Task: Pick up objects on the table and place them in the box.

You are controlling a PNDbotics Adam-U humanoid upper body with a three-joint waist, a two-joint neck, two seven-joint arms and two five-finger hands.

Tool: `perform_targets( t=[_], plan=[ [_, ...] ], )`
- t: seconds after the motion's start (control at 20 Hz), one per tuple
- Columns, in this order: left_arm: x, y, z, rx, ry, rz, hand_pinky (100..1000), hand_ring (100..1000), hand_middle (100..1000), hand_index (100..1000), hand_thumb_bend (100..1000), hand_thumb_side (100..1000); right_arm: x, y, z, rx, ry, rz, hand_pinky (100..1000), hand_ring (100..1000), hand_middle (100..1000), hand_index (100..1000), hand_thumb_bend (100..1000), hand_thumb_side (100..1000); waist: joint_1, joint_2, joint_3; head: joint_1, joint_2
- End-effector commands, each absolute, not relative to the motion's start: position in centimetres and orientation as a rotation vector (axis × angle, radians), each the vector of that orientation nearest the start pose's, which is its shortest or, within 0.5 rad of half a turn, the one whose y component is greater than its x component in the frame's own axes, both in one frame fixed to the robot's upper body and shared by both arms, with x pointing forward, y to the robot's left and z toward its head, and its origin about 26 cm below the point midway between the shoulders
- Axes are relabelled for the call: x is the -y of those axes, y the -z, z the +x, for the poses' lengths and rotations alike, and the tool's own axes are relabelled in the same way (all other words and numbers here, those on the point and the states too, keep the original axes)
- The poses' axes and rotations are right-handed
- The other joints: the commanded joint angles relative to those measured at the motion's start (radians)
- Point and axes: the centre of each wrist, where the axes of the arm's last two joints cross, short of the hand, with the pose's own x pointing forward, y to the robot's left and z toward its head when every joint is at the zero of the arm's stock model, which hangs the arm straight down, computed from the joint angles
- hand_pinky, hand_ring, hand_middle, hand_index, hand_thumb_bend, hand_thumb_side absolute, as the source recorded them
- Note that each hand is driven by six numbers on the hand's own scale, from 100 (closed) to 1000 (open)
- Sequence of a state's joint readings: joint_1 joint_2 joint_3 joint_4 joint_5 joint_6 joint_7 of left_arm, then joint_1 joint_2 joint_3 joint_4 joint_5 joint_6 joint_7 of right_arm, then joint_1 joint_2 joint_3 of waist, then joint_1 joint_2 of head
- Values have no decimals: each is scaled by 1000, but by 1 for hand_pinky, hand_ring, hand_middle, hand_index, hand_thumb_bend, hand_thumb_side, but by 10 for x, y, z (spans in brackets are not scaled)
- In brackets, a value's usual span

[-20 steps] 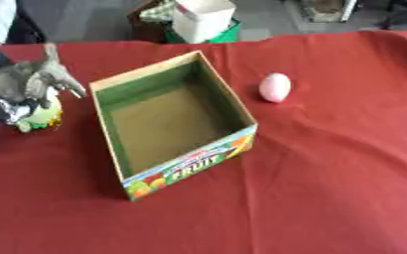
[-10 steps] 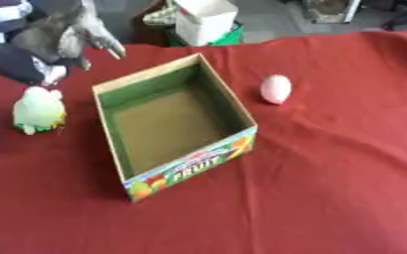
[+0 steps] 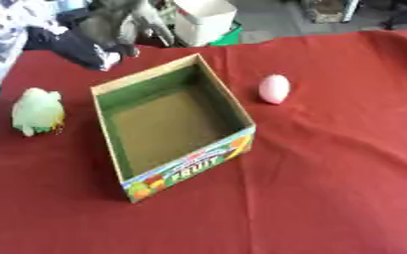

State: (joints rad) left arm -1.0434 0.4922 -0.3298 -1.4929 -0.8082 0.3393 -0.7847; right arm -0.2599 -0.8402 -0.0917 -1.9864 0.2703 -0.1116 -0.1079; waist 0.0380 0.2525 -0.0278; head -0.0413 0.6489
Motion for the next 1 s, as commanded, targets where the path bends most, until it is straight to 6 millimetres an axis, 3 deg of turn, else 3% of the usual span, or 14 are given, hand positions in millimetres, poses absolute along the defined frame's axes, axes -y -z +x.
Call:
perform_targets(
  t=[0.05,0.3,0.7,0.85,1.0],
  plan=[
    [-158,-332,408,1407,1495,904,470,403,339,292,100,352,345,-278,281,2275,-921,-1007,692,844,829,891,229,1000,-3,-14,-6,9,-15],
    [-142,-310,426,1363,1498,909,472,409,346,298,100,351,343,-280,282,2289,-921,-995,692,844,829,891,228,1000,-4,-7,-20,21,-29],
    [-135,-270,449,1225,1559,875,530,480,432,397,100,353,341,-283,283,2302,-916,-987,692,844,828,892,224,1000,-1,3,-32,27,-34],
    [-135,-259,455,1179,1582,837,569,530,489,459,100,260,341,-283,283,2305,-914,-986,692,843,828,892,223,1000,0,7,-35,27,-32],
    [-136,-252,459,1139,1610,794,594,570,533,511,100,257,341,-284,283,2306,-913,-985,692,843,828,892,222,1000,1,9,-36,27,-29]
  ],
)
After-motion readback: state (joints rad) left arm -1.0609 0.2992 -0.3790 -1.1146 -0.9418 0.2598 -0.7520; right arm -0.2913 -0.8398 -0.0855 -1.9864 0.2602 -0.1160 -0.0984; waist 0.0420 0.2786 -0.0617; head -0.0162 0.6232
